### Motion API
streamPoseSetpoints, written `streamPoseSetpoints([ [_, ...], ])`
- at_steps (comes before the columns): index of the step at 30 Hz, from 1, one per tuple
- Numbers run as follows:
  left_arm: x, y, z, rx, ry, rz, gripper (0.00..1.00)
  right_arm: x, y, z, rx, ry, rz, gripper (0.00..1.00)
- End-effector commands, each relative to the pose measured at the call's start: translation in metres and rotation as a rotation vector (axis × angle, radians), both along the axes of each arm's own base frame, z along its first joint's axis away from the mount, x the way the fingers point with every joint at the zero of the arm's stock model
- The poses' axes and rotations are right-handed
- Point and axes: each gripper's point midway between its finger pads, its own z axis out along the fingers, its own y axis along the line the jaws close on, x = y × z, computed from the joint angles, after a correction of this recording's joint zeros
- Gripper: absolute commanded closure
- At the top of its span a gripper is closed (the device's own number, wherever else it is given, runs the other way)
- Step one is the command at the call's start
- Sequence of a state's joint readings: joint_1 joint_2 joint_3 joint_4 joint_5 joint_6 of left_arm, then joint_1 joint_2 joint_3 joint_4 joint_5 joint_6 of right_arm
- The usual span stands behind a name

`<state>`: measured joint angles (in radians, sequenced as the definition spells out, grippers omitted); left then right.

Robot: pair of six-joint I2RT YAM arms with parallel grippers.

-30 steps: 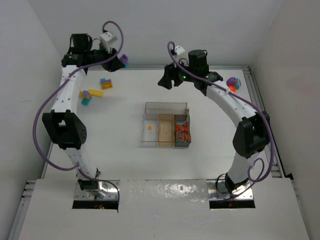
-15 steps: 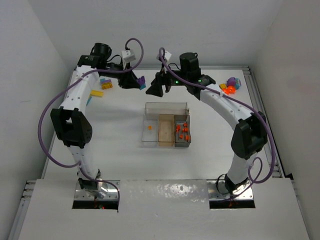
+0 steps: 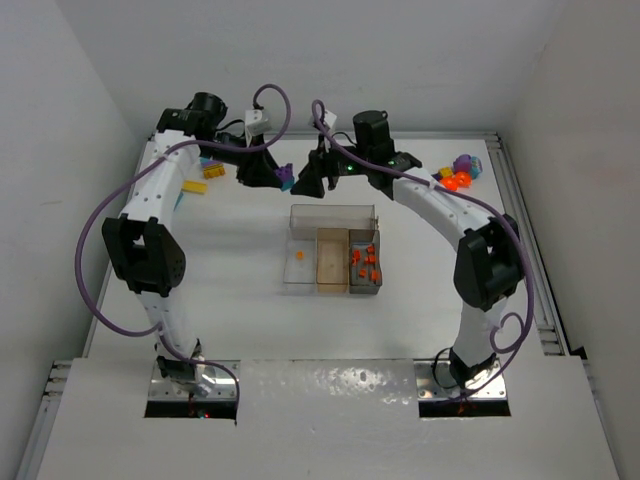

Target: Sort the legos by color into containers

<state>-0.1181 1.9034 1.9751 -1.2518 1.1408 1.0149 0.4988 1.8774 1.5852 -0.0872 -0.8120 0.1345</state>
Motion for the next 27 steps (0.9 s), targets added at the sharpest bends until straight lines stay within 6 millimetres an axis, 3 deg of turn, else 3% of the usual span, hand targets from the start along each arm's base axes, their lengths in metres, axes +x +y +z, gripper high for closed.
streamPoseSetpoints([
  [1, -0.011, -0.008, 0.037, -0.077, -0.115, -0.059, 1.00, -0.005, 0.006, 0.016, 0.043, -0.053, 0.065, 0.40],
  [11, -0.012, -0.009, 0.038, -0.086, -0.109, -0.060, 1.00, 0.000, 0.016, 0.021, 0.080, -0.064, 0.053, 0.46],
  [19, -0.009, -0.012, 0.045, -0.112, -0.107, -0.052, 1.00, -0.003, 0.022, 0.020, 0.089, -0.047, 0.076, 0.61],
  [22, -0.009, -0.013, 0.046, -0.121, -0.103, -0.054, 1.00, -0.006, 0.023, 0.022, 0.100, -0.035, 0.087, 0.70],
  [27, -0.010, -0.013, 0.038, -0.113, -0.075, -0.050, 1.00, -0.006, 0.023, 0.030, 0.144, -0.056, 0.065, 0.98],
])
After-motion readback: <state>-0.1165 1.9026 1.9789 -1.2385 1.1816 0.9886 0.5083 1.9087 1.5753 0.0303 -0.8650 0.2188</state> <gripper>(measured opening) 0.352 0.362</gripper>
